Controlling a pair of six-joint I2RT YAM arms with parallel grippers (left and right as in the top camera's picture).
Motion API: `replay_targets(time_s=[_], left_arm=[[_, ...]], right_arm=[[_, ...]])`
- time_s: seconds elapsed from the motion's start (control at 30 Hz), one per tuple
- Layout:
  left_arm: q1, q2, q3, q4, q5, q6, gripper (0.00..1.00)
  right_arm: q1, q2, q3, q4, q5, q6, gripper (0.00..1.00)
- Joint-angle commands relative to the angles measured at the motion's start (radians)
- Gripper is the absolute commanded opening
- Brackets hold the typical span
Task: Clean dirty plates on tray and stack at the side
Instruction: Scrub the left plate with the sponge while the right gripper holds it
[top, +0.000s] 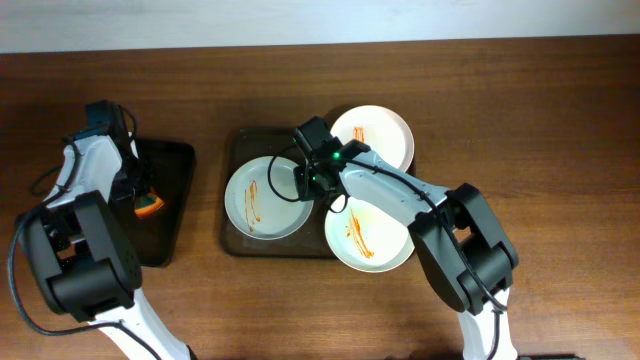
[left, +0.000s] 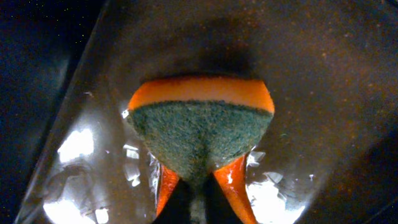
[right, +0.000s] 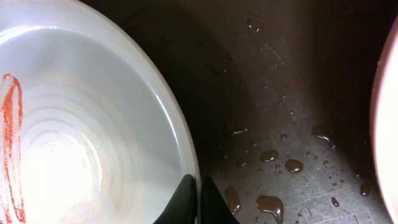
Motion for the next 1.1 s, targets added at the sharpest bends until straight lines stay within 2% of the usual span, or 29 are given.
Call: replay_targets(time_s=[0.0, 0.03, 0.07, 0.17, 0.23, 0.3, 0.43, 0.57, 0.63, 0.73, 0.77, 0.83, 0.9, 0.97, 1.03, 1.07], left_arm=[[0.008, 0.014, -0.012, 0.003, -0.006, -0.002, 0.0], [0.008, 0.013, -0.009, 0.001, 0.021, 0.012, 0.0], [0.008, 0.012, 0.014, -0.016, 0.106, 0.065, 0.0], [-0.016, -0.022, 0.171, -0.16, 0.265, 0.112, 0.0], [-0.07, -0.058, 0.278, -0.246, 0.355, 0.126, 0.0], [-0.152, -0.069, 0.275, -0.256, 0.42, 0.129, 0.0], [-0.35, -0.068, 0.134, -0.163, 0.404, 0.103, 0.0], [-0.444, -0.068, -0.049, 0.008, 0.167, -0.087, 0.0], [-0.471, -0.068, -0.109, 0.064, 0.135, -0.108, 0.0], [-0.528, -0.068, -0.207, 0.121, 0.143, -0.107, 0.0], [-0.552, -0.068, -0.214, 0.09, 0.188, -0.098, 0.0], [-0.589, -0.068, -0.213, 0.013, 0.407, 0.017, 0.0], [-0.581, -0.068, -0.213, -0.047, 0.481, 0.032, 0.0], [-0.554, -0.068, -0.213, -0.035, 0.543, 0.032, 0.0], [-0.537, -0.068, -0.213, 0.061, 0.444, 0.006, 0.0], [-0.526, -0.068, -0.213, 0.108, 0.332, -0.048, 0.0]], right_arm=[[0.005, 0.02, -0.007, 0.0, 0.032, 0.007, 0.04], [0.005, 0.02, -0.007, 0.0, 0.032, 0.007, 0.04], [0.005, 0.02, -0.007, -0.001, 0.031, 0.008, 0.04], [-0.002, 0.019, -0.006, 0.0, -0.015, 0.008, 0.04], [-0.033, 0.019, -0.006, 0.0, -0.089, 0.008, 0.04], [-0.064, 0.019, -0.006, 0.0, -0.144, 0.008, 0.04], [-0.074, 0.019, -0.006, 0.007, -0.153, 0.008, 0.04], [-0.074, 0.02, -0.006, 0.008, -0.153, 0.008, 0.04], [-0.074, 0.02, -0.006, 0.008, -0.153, 0.008, 0.04], [-0.074, 0.02, -0.006, 0.011, -0.153, 0.008, 0.04], [-0.074, 0.02, -0.006, 0.011, -0.153, 0.008, 0.04], [-0.074, 0.02, -0.006, 0.011, -0.153, 0.008, 0.04], [-0.074, 0.02, -0.006, 0.014, -0.153, 0.008, 0.04], [-0.074, 0.02, -0.006, 0.015, -0.153, 0.008, 0.04], [-0.074, 0.02, -0.006, 0.015, -0.153, 0.008, 0.04], [-0.074, 0.02, -0.006, 0.015, -0.153, 0.008, 0.04]])
